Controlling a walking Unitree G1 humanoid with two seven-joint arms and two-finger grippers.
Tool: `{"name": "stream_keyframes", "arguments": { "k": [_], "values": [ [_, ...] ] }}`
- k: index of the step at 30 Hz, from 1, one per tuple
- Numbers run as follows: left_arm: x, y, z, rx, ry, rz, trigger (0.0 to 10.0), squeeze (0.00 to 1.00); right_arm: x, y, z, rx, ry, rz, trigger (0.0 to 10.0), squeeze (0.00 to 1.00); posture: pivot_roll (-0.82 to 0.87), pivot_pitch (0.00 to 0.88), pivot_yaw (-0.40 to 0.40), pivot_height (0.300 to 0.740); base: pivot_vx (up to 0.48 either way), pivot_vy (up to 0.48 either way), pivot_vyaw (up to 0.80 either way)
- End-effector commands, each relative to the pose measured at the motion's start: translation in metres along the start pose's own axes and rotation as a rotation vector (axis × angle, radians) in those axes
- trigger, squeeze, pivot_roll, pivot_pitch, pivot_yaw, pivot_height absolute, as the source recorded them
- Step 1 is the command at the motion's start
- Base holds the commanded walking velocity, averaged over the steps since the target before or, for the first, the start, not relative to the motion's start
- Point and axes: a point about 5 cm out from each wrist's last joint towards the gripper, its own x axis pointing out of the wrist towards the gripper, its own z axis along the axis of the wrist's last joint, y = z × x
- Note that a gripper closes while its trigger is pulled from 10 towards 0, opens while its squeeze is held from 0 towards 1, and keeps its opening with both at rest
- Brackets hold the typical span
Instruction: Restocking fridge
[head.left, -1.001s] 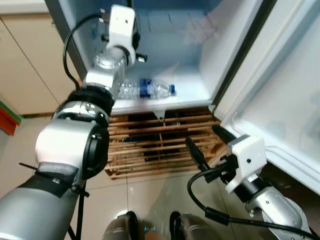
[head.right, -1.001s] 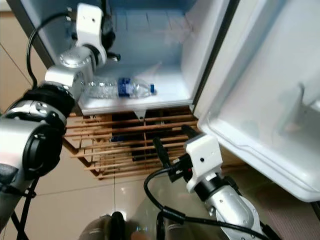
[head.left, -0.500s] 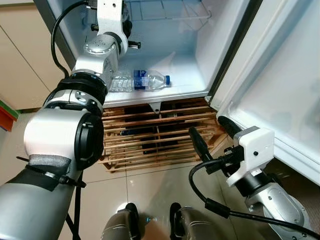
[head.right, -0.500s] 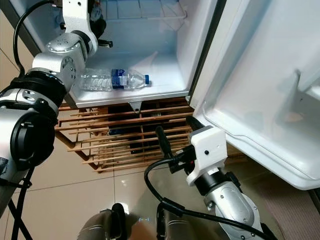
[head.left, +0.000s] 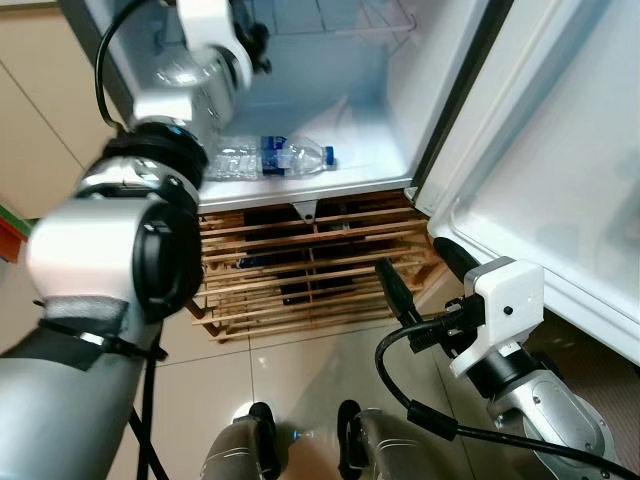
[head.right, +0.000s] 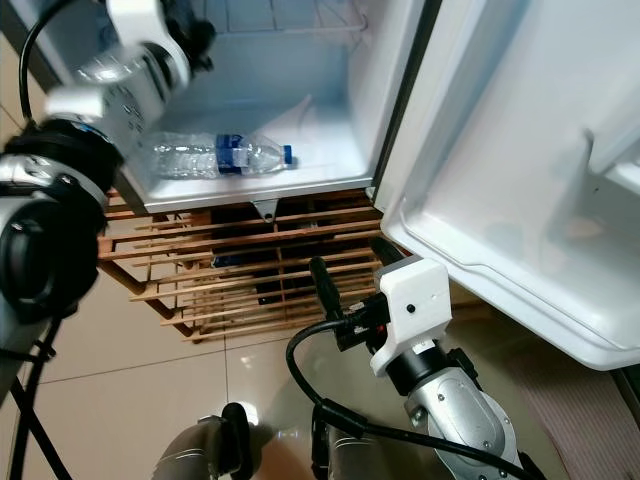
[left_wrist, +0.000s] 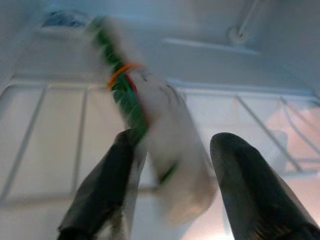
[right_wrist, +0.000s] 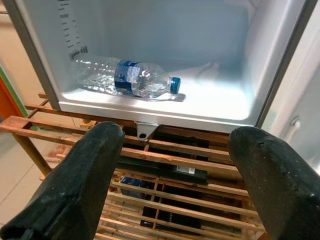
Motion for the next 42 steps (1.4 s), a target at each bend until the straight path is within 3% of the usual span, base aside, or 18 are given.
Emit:
{"name": "stream_keyframes", "arguments": {
  "k": [1, 14, 21, 25, 32, 42],
  "values": [
    [0.000, 0.001, 0.017, -0.009, -0.048, 0.007, 10.0, 1.00, -0.001, 0.002, 0.000, 0.003, 0.008, 0.005, 10.0, 0.27, -0.29, 0.236, -0.039, 0.740, 0.000, 0.000, 0.00],
    [0.000, 0.001, 0.010, 0.052, -0.033, 0.013, 10.0, 1.00, -0.004, 0.007, -0.003, 0.015, 0.020, 0.008, 10.0, 0.27, -0.29, 0.229, -0.036, 0.740, 0.000, 0.000, 0.00],
    [0.000, 0.000, 0.017, 0.085, -0.053, 0.005, 10.0, 1.00, -0.003, 0.007, -0.004, 0.014, 0.021, 0.007, 10.0, 0.26, -0.29, 0.225, -0.035, 0.740, 0.000, 0.000, 0.00],
    [0.000, -0.004, 0.026, 0.113, -0.073, -0.014, 10.0, 1.00, -0.002, 0.007, -0.005, 0.015, 0.020, 0.003, 10.0, 0.27, -0.28, 0.221, -0.035, 0.740, 0.000, 0.000, 0.00],
    [0.000, -0.010, 0.014, 0.128, -0.029, -0.083, 10.0, 1.00, 0.005, 0.004, -0.009, 0.014, 0.020, -0.004, 10.0, 0.26, -0.26, 0.201, -0.038, 0.740, 0.000, 0.000, 0.00],
    [0.000, -0.017, 0.017, 0.178, -0.023, -0.160, 10.0, 1.00, 0.014, -0.002, -0.014, 0.009, 0.011, -0.017, 10.0, 0.27, -0.23, 0.156, -0.028, 0.740, 0.000, 0.000, 0.00]
  ]
}}
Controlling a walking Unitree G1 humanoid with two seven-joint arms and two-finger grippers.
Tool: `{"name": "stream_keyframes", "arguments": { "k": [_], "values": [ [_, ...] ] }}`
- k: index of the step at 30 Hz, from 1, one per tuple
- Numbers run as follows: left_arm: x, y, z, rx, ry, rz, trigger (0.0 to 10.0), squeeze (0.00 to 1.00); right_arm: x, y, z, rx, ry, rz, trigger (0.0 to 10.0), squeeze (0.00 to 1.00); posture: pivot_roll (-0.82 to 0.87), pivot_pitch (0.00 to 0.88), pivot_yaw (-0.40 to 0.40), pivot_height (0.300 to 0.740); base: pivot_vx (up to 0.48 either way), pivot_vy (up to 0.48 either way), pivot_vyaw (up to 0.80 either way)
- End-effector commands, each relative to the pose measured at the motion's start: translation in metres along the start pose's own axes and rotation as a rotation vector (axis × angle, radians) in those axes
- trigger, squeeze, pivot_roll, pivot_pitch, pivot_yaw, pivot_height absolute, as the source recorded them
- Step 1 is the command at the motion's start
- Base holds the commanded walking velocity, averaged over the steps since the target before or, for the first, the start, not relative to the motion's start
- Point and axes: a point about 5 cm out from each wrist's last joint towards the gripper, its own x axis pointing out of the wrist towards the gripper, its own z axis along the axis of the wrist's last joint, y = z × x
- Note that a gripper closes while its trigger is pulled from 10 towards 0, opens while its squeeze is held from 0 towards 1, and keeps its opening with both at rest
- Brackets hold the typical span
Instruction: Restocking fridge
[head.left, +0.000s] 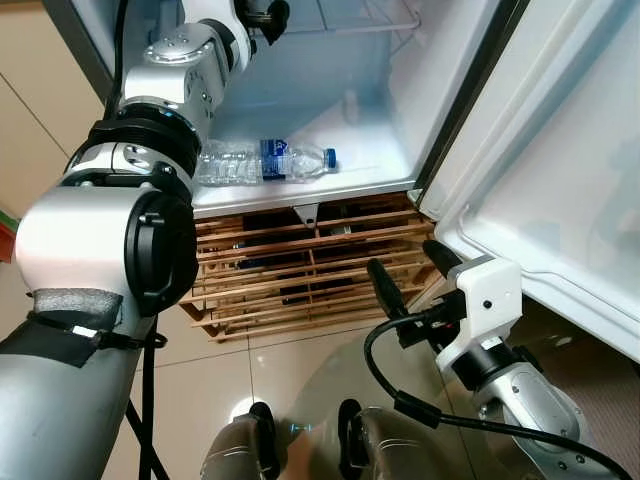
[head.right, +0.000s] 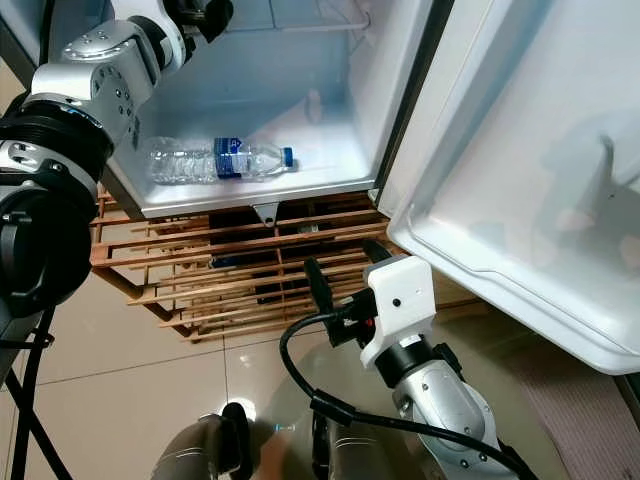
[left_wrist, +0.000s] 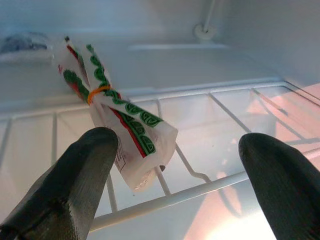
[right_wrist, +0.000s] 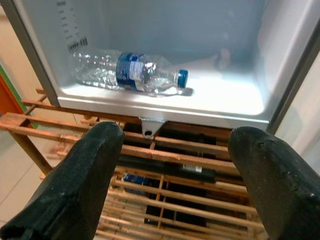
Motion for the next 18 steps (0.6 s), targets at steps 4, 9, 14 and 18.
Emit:
{"name": "stream_keyframes", "arguments": {
  "k": [4, 9, 14, 18],
  "values": [
    [0.000, -0.005, 0.016, 0.055, -0.036, -0.026, 10.0, 1.00, 0.005, -0.006, -0.005, -0.010, -0.006, -0.018, 10.0, 0.27, -0.21, 0.137, -0.024, 0.740, 0.000, 0.000, 0.00],
    [0.000, -0.010, 0.008, 0.090, -0.055, -0.068, 10.0, 1.00, 0.014, -0.008, -0.010, -0.006, -0.014, -0.021, 10.0, 0.27, -0.17, 0.102, -0.021, 0.740, 0.000, 0.000, 0.00],
    [-0.003, -0.030, -0.012, 0.135, -0.075, -0.215, 10.0, 0.93, 0.028, -0.016, -0.017, 0.013, -0.018, -0.055, 10.0, 0.27, -0.12, 0.045, -0.023, 0.740, 0.000, 0.000, 0.00],
    [-0.016, -0.044, -0.039, 0.122, -0.092, -0.280, 10.0, 0.00, 0.041, -0.024, -0.017, -0.004, -0.044, -0.070, 10.0, 0.27, -0.08, 0.000, -0.028, 0.740, 0.000, 0.000, 0.00]
  ]
}}
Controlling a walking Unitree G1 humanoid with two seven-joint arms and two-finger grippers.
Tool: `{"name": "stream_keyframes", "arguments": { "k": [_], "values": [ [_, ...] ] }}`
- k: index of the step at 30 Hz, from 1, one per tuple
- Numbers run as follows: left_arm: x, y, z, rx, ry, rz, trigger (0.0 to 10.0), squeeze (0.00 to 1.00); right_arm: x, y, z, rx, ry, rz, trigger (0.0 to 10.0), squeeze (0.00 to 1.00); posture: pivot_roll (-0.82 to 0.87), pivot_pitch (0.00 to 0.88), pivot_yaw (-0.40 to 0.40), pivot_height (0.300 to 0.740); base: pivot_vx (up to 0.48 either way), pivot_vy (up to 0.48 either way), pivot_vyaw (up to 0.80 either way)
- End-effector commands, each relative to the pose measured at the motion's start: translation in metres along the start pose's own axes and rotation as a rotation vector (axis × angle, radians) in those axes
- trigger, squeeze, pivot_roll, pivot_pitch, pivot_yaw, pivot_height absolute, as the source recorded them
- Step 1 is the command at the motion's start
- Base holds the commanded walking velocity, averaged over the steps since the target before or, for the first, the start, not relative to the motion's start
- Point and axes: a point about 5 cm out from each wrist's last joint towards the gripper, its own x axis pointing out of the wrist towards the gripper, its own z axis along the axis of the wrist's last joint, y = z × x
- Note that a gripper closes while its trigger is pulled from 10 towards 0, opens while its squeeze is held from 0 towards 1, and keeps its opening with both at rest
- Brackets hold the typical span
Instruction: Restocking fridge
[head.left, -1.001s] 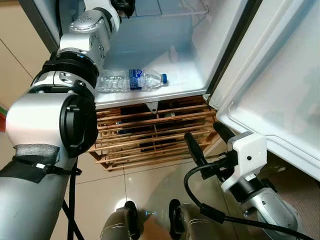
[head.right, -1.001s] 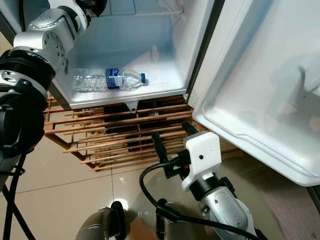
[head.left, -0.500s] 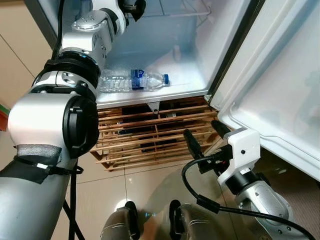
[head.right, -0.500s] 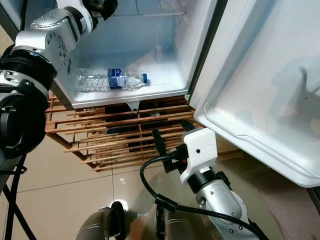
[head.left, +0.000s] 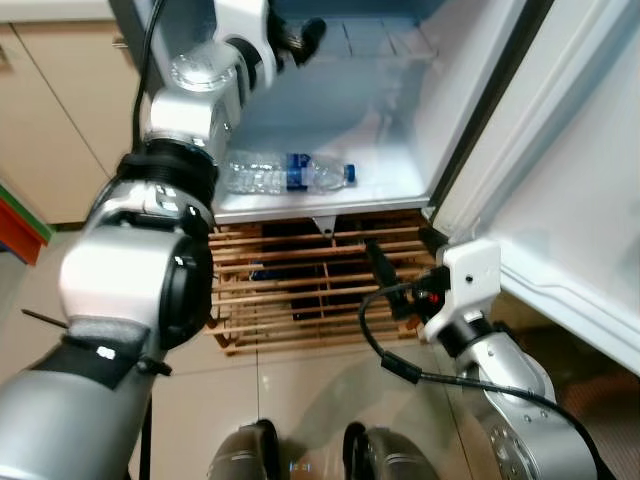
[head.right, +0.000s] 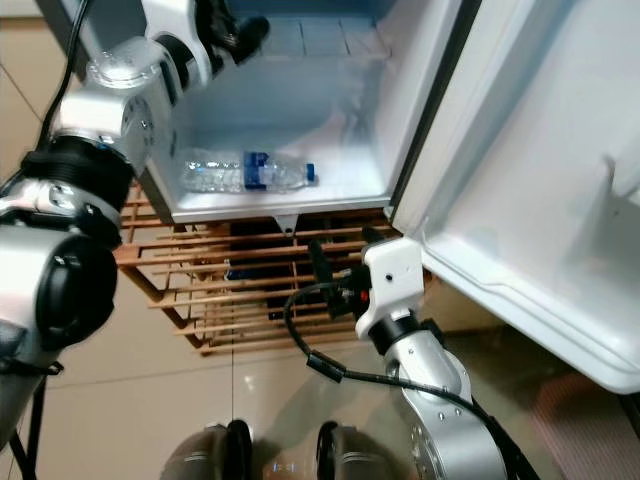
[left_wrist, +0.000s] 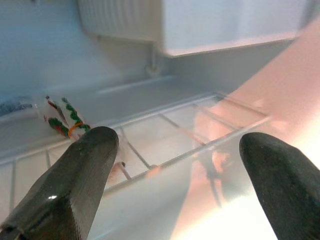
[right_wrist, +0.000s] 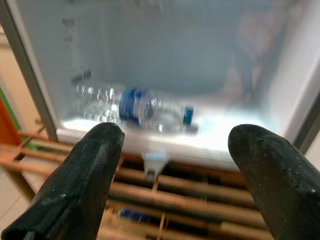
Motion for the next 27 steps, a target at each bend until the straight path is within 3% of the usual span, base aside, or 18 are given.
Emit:
{"name": "stream_keyframes", "arguments": {
  "k": [1, 5, 6, 8, 9, 10, 13, 19, 21, 25, 27],
  "values": [
    [-0.004, -0.006, 0.003, 0.021, -0.040, -0.017, 10.0, 0.00, 0.003, -0.004, -0.001, -0.014, -0.015, -0.019, 10.0, 0.27, -0.08, 0.000, -0.026, 0.740, 0.000, 0.000, 0.00],
    [-0.031, -0.016, -0.028, -0.081, -0.054, 0.062, 10.0, 0.00, 0.009, -0.015, -0.003, -0.022, -0.030, -0.077, 10.0, 0.27, -0.04, 0.000, -0.030, 0.740, 0.000, 0.000, 0.00],
    [-0.031, -0.016, -0.028, -0.081, -0.054, 0.062, 10.0, 0.00, 0.009, -0.015, -0.003, -0.022, -0.030, -0.077, 10.0, 0.27, -0.04, 0.000, -0.030, 0.740, 0.000, 0.000, 0.00],
    [-0.058, -0.028, -0.052, -0.125, -0.039, 0.106, 10.0, 0.00, 0.008, -0.023, -0.009, -0.023, -0.019, -0.125, 10.0, 0.28, -0.03, 0.000, -0.035, 0.740, 0.000, 0.000, 0.00],
    [-0.058, -0.028, -0.052, -0.125, -0.039, 0.106, 10.0, 0.00, 0.008, -0.023, -0.009, -0.023, -0.019, -0.125, 10.0, 0.28, -0.03, 0.000, -0.035, 0.740, 0.000, 0.000, 0.00],
    [-0.077, -0.033, -0.068, -0.138, -0.005, 0.148, 10.0, 0.00, 0.006, -0.027, -0.016, -0.026, -0.003, -0.147, 10.0, 0.27, -0.02, 0.000, -0.040, 0.740, 0.000, 0.000, 0.00],
    [-0.097, -0.037, -0.089, -0.173, 0.053, 0.189, 10.0, 0.00, 0.004, -0.035, -0.031, -0.024, 0.043, -0.177, 10.0, 0.27, 0.00, 0.000, -0.039, 0.740, 0.000, 0.000, 0.00],
    [-0.143, -0.031, -0.122, -0.105, 0.139, 0.369, 10.0, 0.00, 0.006, -0.051, -0.039, -0.031, 0.045, -0.262, 10.0, 0.28, 0.03, 0.000, -0.026, 0.740, 0.000, 0.000, 0.00],
    [-0.148, -0.029, -0.125, -0.092, 0.141, 0.394, 10.0, 0.00, 0.006, -0.053, -0.038, -0.028, 0.041, -0.271, 10.0, 0.28, 0.03, 0.000, -0.022, 0.740, 0.000, 0.000, 0.00],
    [-0.185, -0.029, -0.141, -0.085, 0.213, 0.464, 10.0, 0.00, -0.013, -0.056, -0.045, 0.033, 0.045, -0.279, 10.0, 0.28, 0.03, 0.000, -0.003, 0.740, 0.000, 0.000, 0.00],
    [-0.186, -0.030, -0.140, -0.074, 0.211, 0.454, 10.0, 0.00, -0.014, -0.056, -0.046, 0.036, 0.047, -0.279, 10.0, 0.28, 0.03, 0.000, -0.003, 0.740, 0.000, 0.000, 0.00]
  ]
}}
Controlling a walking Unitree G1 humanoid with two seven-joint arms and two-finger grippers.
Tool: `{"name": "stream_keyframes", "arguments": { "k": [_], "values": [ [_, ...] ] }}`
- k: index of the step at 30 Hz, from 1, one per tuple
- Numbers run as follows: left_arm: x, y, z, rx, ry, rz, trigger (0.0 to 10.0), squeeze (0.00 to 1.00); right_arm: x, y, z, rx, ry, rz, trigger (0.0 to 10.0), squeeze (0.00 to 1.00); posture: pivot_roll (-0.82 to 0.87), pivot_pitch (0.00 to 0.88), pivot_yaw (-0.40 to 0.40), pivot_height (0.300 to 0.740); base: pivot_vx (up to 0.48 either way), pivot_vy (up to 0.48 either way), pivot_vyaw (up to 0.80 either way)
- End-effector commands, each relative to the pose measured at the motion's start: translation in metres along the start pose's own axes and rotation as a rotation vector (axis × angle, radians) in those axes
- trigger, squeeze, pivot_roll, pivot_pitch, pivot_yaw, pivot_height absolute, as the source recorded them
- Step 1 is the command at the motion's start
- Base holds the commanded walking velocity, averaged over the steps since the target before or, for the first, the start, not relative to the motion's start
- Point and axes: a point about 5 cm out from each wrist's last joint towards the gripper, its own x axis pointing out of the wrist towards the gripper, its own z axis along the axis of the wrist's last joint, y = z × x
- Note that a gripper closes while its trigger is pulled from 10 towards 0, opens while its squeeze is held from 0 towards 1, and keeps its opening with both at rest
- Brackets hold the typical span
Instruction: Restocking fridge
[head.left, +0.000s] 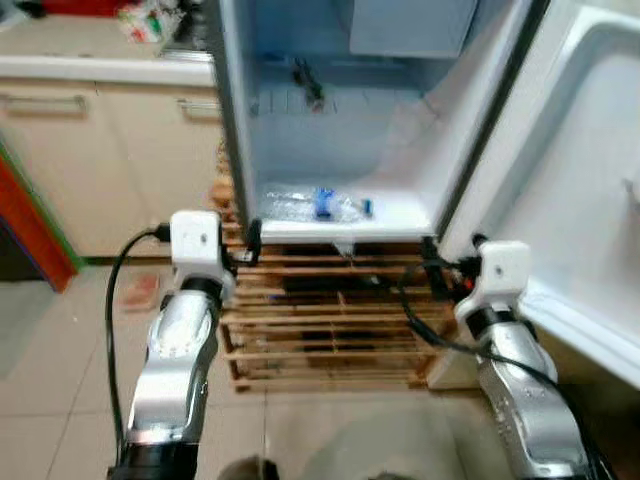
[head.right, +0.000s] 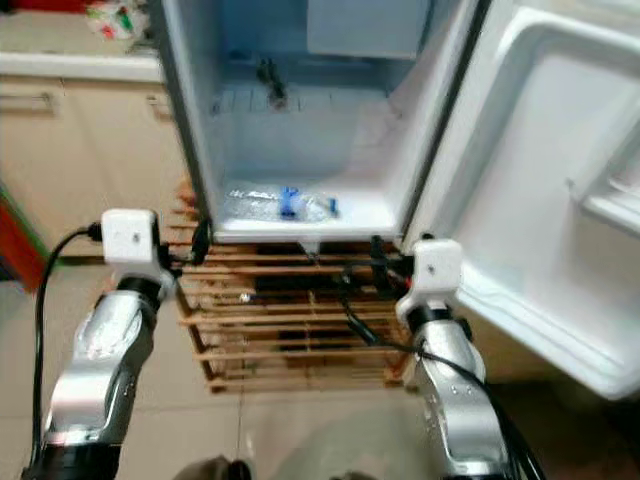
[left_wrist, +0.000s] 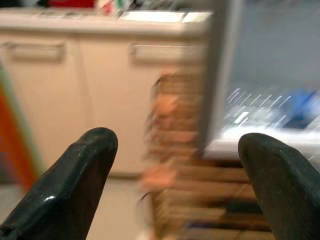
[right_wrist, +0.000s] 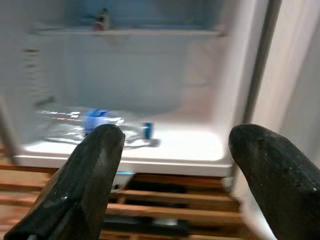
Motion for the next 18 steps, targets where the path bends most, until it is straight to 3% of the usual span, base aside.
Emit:
{"name": "stream_keyframes", "arguments": {
  "k": [1, 8, 18],
  "values": [
    [0.005, -0.008, 0.016, 0.009, -0.059, -0.011, 10.0, 0.00, 0.000, 0.002, 0.002, 0.023, -0.025, 0.002, 10.0, 0.28, 0.03, 0.000, -0.003, 0.740, 0.000, 0.000, 0.00],
    [0.004, -0.023, 0.022, 0.051, -0.118, -0.040, 10.0, 0.00, 0.007, 0.011, 0.008, 0.022, -0.065, 0.041, 10.0, 0.28, 0.03, 0.000, -0.013, 0.740, 0.000, 0.000, 0.00],
    [0.013, -0.036, 0.025, 0.047, -0.097, -0.065, 10.0, 0.00, 0.011, 0.003, 0.010, -0.001, -0.076, 0.022, 10.0, 0.28, 0.01, 0.000, -0.010, 0.740, 0.000, 0.000, 0.00]
  ]
}}
